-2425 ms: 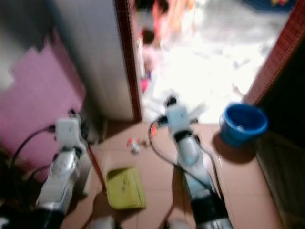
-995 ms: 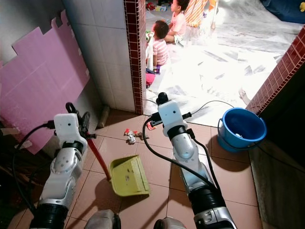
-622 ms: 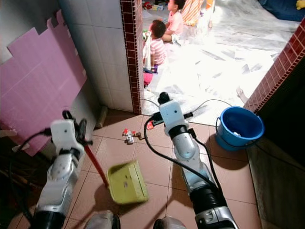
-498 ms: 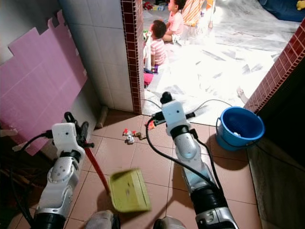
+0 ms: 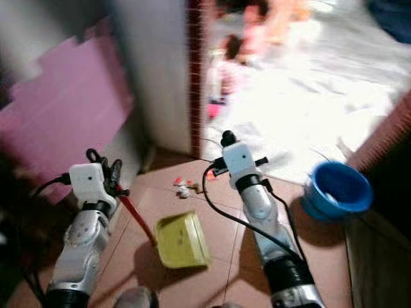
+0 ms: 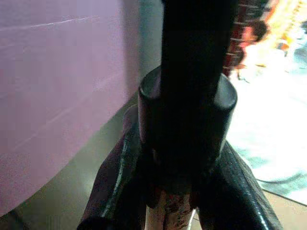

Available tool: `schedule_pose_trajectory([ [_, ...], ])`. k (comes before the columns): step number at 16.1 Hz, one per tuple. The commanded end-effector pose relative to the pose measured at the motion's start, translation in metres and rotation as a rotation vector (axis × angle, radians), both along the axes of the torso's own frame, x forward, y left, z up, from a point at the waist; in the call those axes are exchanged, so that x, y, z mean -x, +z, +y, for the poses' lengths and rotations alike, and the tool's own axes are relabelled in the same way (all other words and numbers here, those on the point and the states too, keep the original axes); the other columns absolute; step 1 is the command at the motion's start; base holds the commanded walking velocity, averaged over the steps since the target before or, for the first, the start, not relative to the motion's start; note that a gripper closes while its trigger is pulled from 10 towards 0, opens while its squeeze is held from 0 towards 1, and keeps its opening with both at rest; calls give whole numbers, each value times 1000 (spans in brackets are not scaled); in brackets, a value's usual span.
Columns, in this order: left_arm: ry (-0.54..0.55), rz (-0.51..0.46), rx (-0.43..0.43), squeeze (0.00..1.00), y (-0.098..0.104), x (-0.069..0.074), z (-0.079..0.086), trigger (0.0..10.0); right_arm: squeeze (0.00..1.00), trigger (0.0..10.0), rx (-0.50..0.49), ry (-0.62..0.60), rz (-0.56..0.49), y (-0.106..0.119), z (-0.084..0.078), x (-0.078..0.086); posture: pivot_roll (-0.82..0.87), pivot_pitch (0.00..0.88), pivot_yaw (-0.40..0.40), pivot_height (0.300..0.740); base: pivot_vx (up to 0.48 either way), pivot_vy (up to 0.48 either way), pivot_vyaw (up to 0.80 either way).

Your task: Sweep floor

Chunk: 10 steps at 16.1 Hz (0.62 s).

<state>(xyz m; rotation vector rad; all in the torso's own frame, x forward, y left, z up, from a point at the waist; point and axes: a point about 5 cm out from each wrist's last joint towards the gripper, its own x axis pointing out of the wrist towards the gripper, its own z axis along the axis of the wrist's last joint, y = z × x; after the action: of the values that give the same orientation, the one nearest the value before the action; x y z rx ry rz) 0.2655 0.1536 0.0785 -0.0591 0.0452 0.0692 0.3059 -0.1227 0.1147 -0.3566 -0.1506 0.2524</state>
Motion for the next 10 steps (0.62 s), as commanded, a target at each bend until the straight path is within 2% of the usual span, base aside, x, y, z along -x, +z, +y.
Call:
schedule_pose_trajectory([
  [1,5,-73,-12,0,16,-5,1,10000,0,10000,-17,30,-82,19,6,-6,5,0,6,740,401,262,0],
  [5,9,-77,-6,0,18,-5,1,10000,0,10000,-18,35,-83,19,5,-6,4,0,6,740,405,259,0],
  [10,13,-179,-7,0,47,-14,-6,10000,0,10000,-7,61,-99,20,8,-4,0,0,1,740,401,262,0],
])
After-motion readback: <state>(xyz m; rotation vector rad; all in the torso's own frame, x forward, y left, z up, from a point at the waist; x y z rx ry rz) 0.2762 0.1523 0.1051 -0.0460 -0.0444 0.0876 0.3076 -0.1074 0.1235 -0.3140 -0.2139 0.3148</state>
